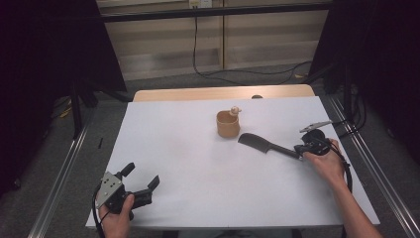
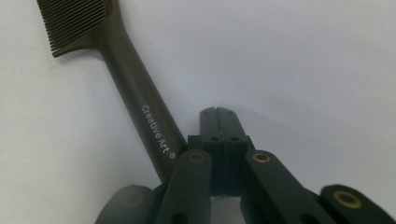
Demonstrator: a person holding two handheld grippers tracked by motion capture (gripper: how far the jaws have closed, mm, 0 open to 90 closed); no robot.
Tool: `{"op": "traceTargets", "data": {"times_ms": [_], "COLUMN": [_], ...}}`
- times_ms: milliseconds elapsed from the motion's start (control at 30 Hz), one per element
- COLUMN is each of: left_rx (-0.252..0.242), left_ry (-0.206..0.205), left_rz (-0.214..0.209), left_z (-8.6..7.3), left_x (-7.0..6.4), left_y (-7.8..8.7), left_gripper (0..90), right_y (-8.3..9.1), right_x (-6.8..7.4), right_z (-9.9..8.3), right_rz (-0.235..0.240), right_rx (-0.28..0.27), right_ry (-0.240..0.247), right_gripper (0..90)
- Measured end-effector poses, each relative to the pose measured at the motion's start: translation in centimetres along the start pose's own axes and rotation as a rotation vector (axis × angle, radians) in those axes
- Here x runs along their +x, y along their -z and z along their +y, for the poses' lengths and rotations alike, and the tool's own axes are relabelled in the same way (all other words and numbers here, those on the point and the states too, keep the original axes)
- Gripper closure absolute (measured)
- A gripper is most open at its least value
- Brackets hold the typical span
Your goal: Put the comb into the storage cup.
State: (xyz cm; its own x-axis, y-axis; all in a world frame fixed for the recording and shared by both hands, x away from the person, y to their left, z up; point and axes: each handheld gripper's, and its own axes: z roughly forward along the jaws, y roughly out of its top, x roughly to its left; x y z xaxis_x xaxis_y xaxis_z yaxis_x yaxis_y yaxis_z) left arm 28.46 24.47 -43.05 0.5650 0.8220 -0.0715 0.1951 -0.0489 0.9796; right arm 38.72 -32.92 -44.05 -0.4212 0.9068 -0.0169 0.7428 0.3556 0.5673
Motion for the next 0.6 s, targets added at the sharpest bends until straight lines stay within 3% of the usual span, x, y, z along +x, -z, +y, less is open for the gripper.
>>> {"op": "traceTargets", "data": {"times_ms": [600], "left_rx": [-0.013], "left_ry": [-0.001], "left_rz": [-0.003], "left_z": [0.09], "left_x": [-0.05], "left_y": [0.21], "left_gripper": [2.9], "right_y": [0.53], "right_x": [0.26], "right_z": [-0.38], "right_rz": [0.059], "right_rx": [0.023], "right_ry": [-0.015], "right_gripper": [90.0]}}
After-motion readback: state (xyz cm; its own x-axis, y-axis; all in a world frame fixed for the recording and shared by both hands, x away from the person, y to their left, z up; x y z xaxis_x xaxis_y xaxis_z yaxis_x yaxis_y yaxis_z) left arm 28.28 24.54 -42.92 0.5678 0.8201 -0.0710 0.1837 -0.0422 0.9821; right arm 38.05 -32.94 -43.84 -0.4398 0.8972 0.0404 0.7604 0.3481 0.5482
